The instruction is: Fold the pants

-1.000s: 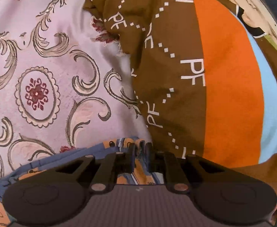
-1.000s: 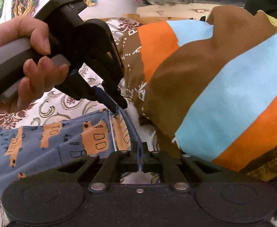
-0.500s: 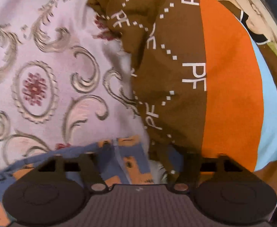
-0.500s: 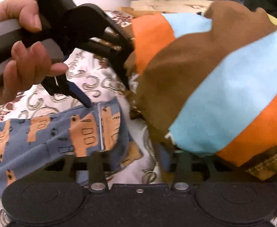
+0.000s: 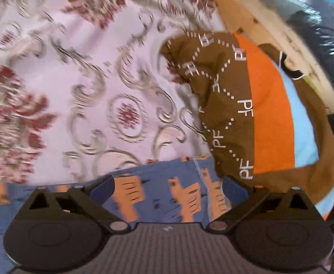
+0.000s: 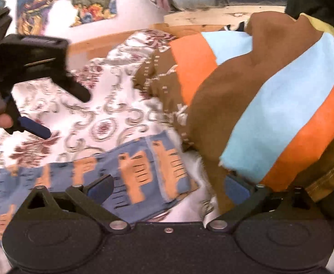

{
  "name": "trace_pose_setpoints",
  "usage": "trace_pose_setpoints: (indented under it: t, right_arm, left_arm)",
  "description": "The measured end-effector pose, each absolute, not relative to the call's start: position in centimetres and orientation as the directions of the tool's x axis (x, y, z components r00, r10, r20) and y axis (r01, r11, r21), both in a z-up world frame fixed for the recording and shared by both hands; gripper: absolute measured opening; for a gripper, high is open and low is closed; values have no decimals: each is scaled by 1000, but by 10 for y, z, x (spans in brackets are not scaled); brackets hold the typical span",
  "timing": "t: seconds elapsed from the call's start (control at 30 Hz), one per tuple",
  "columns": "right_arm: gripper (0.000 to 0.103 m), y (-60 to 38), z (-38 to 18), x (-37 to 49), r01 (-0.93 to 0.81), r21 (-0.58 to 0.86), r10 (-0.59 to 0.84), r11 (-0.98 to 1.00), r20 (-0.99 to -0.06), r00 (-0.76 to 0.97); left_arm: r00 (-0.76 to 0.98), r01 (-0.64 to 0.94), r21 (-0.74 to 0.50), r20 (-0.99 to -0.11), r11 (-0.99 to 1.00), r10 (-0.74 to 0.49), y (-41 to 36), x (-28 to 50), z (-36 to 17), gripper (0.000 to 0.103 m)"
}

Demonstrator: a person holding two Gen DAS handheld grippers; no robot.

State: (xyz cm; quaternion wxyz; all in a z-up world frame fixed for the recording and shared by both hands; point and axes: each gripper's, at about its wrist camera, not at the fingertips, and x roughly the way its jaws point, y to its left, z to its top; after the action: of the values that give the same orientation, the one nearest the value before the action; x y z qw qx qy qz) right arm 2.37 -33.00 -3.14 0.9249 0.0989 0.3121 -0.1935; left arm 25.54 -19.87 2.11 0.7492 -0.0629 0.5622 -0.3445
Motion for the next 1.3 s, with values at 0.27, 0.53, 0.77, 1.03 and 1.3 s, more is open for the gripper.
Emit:
trace_pose_setpoints:
  t: [0.27,0.53,0.77,1.03,1.3]
  right_arm:
    - [102,-288,-30,22,189,137,-81,972,-561,824]
    - [102,-223,-38,38,-174,91,193,981,-602,774]
    - [102,-172,-42,99,-449,85,390,890,-652,650]
    - [102,-153,-48,187,-552,123,483,825,-660,575]
    - [75,-178,-67,266,-582,303,590,754,-701,400]
  left_arm:
    - [264,506,-357,-802,785,-536,-74,233,42,103]
    - [350,513,-178,-850,840,-394,63,255,42,103]
    - [267,547,-227,-865,806,-425,88,312,12,103]
    - [34,629,-332,-891,702,-452,56,378,-39,87]
    - [-87,764,-347,-891,544,-446,40,382,-55,52]
